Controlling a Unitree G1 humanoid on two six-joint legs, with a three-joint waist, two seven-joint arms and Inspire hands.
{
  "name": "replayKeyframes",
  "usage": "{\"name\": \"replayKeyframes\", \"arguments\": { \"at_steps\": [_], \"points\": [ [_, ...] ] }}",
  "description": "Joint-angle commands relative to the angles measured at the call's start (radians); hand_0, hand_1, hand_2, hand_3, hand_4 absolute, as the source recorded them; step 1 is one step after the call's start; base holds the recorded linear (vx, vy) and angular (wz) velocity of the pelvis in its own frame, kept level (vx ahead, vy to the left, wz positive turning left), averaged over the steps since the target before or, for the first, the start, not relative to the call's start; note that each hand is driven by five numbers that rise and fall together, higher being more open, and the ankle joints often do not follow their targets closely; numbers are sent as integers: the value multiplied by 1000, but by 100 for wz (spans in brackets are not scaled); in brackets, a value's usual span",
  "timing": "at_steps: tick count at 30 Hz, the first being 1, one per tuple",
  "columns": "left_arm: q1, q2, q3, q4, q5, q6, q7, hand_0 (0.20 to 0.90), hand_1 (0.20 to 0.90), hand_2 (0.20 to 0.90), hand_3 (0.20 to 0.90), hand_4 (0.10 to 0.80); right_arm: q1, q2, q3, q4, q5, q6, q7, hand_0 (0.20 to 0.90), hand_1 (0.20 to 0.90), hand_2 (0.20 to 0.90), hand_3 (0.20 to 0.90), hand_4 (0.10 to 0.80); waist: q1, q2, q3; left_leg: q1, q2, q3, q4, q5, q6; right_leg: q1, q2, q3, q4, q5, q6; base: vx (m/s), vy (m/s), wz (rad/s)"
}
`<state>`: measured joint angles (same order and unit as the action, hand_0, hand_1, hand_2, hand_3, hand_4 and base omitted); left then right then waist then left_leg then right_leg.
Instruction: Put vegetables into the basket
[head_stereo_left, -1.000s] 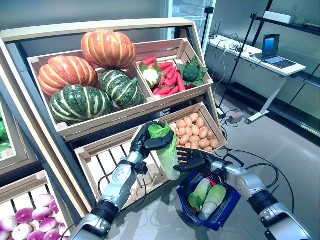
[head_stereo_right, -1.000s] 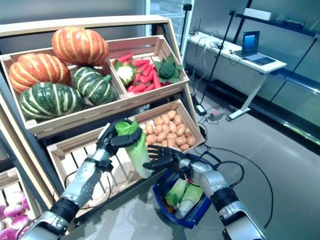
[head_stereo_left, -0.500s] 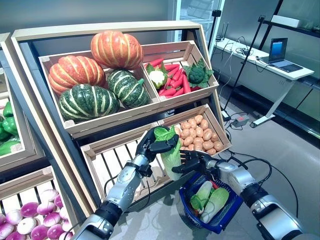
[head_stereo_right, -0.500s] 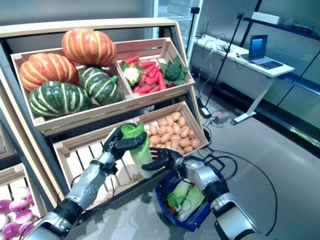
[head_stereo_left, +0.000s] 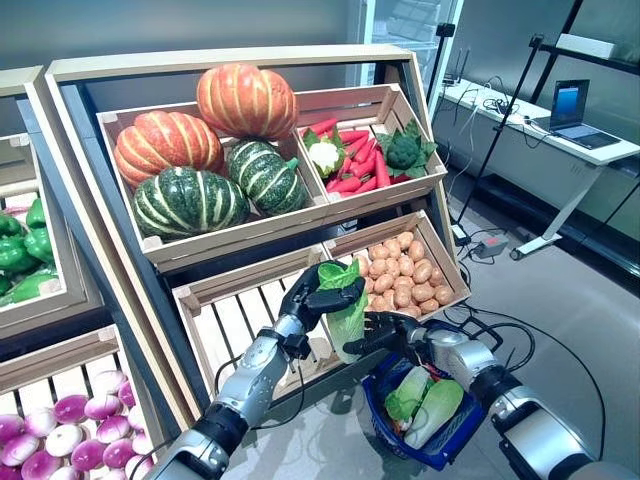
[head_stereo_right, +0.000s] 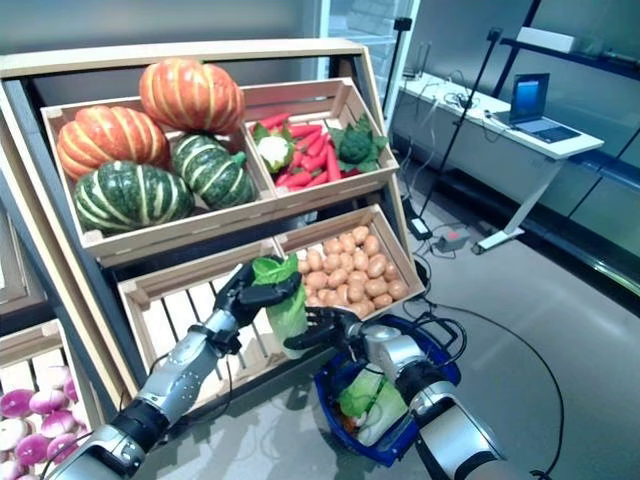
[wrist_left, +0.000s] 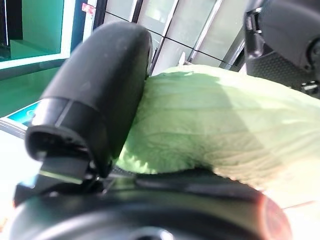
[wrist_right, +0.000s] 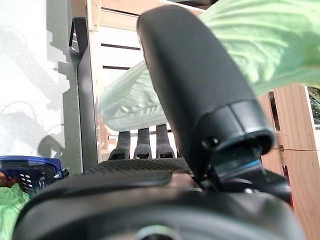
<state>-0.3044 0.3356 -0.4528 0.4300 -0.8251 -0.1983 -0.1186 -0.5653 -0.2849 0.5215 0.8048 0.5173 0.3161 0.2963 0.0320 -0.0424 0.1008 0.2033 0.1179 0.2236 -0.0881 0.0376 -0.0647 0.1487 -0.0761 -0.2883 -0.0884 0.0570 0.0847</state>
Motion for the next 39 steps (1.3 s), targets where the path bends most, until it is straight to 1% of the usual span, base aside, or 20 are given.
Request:
{"name": "replayKeyframes", "arguments": {
  "at_steps": [1, 10, 14, 15, 16, 17, 21, 24, 27, 29, 32, 34, 35, 36, 37, 39],
  "points": [
    [-110, -123, -79, -162, -110, -69, -140, 300, 300, 300, 300, 400, -180, 18, -66, 91, 77, -128, -37, 300, 300, 300, 300, 400, 29, -6, -55, -16, -57, 3, 1, -70, 39, 26, -16, 3, 1, -19, -16, 0, 0, 0],
    [-94, -106, -75, -185, -102, -55, -124, 300, 300, 300, 300, 400, -148, -6, -88, 61, 85, -161, -55, 300, 300, 300, 300, 400, 26, -9, -53, -20, -57, 1, 1, -68, 40, 20, -18, 5, 1, -16, -15, 0, 0, 0],
    [-81, -95, -66, -189, -73, -55, -119, 300, 300, 300, 300, 400, -135, -28, -98, 20, 81, -170, -43, 300, 300, 300, 300, 400, 21, -9, -49, -21, -57, 4, 1, -67, 40, 17, -16, 8, 1, -14, -15, 0, 0, 0],
    [-75, -87, -61, -193, -56, -53, -111, 316, 316, 316, 316, 411, -123, -39, -99, -3, 78, -168, -44, 300, 300, 300, 300, 400, 18, -9, -48, -21, -56, 6, 1, -67, 40, 16, -16, 10, 1, -14, -15, 0, 0, 0],
    [-70, -79, -57, -194, -41, -51, -106, 832, 832, 832, 832, 755, -111, -50, -101, -19, 77, -168, -43, 300, 300, 300, 300, 400, 16, -9, -48, -21, -55, 7, 1, -67, 40, 16, -15, 12, 1, -13, -14, 0, 0, 0],
    [-62, -69, -50, -194, -26, -46, -100, 900, 900, 900, 900, 800, -93, -66, -106, -38, 75, -169, -42, 300, 300, 300, 300, 400, 13, -9, -47, -20, -55, 9, 1, -68, 41, 15, -15, 14, 1, -13, -14, 0, 0, 0],
    [-34, -32, -16, -204, 15, -24, -104, 900, 900, 900, 900, 800, -24, -122, -135, -86, 77, -169, -44, 300, 300, 300, 300, 400, 4, -10, -48, -18, -53, 15, 1, -69, 42, 15, -16, 18, 1, -13, -11, 0, 0, 0],
    [-11, 9, 30, -202, 56, -18, -109, 900, 900, 900, 900, 800, 62, -175, -186, -102, 81, -188, -30, 300, 300, 300, 300, 400, -6, -9, -42, -13, -50, 26, 1, -69, 44, 14, -14, 23, 1, -10, -9, 0, 0, 0],
    [25, 45, 80, -180, 114, -32, -117, 900, 900, 900, 900, 800, 144, -216, -236, -110, 77, -193, -23, 300, 300, 300, 300, 400, -13, -8, -38, -11, -49, 33, 1, -68, 45, 13, -13, 31, 1, -9, -8, 16, -14, -4],
    [53, 74, 127, -172, 118, -44, -132, 900, 900, 900, 900, 800, 198, -239, -274, -104, 88, -209, -19, 300, 300, 300, 300, 400, -16, -7, -36, -10, -47, 39, 1, -67, 45, 11, -12, 33, 1, -7, -7, 11, -11, -7],
    [66, 112, 179, -140, 152, -68, -129, 900, 900, 900, 900, 800, 253, -264, -324, -85, 101, -234, -8, 300, 300, 300, 300, 400, -22, -6, -29, -10, -46, 47, 1, -68, 45, 7, -11, 38, 1, -5, -6, 7, -6, -13],
    [77, 137, 211, -118, 170, -66, -122, 900, 900, 900, 900, 800, 287, -281, -360, -81, 115, -242, -5, 300, 300, 300, 300, 400, -29, -7, -25, -10, -45, 53, 1, -68, 44, 5, -9, 43, 1, -5, -5, 13, -8, -8],
    [92, 152, 243, -97, 185, -68, -130, 900, 900, 900, 900, 800, 320, -298, -398, -74, 123, -257, 7, 300, 300, 300, 300, 400, -36, -7, -21, -10, -44, 59, 1, -68, 43, 3, -8, 48, 1, -5, -3, 14, -9, -6],
    [101, 160, 255, -90, 196, -70, -130, 900, 900, 900, 900, 800, 335, -303, -414, -74, 127, -264, 10, 300, 300, 300, 300, 400, -39, -7, -19, -9, -44, 60, 1, -68, 43, 2, -7, 50, 1, -5, -3, 71, 3, -8],
    [109, 170, 267, -79, 212, -74, -132, 900, 900, 900, 900, 800, 354, -309, -432, -70, 132, -273, 13, 300, 300, 300, 300, 400, -44, -3, -18, 0, -42, 52, 1, -86, 39, 11, -5, 55, 1, -16, 6, 69, 3, -7],
    [116, 179, 279, -74, 211, -79, -137, 900, 900, 900, 900, 800, 368, -315, -447, -72, 133, -275, 15, 300, 300, 300, 300, 400, -47, -4, -17, 0, -43, 53, 1, -87, 39, 10, -5, 58, 1, -16, 7, 38, -3, -9]
  ]
}}
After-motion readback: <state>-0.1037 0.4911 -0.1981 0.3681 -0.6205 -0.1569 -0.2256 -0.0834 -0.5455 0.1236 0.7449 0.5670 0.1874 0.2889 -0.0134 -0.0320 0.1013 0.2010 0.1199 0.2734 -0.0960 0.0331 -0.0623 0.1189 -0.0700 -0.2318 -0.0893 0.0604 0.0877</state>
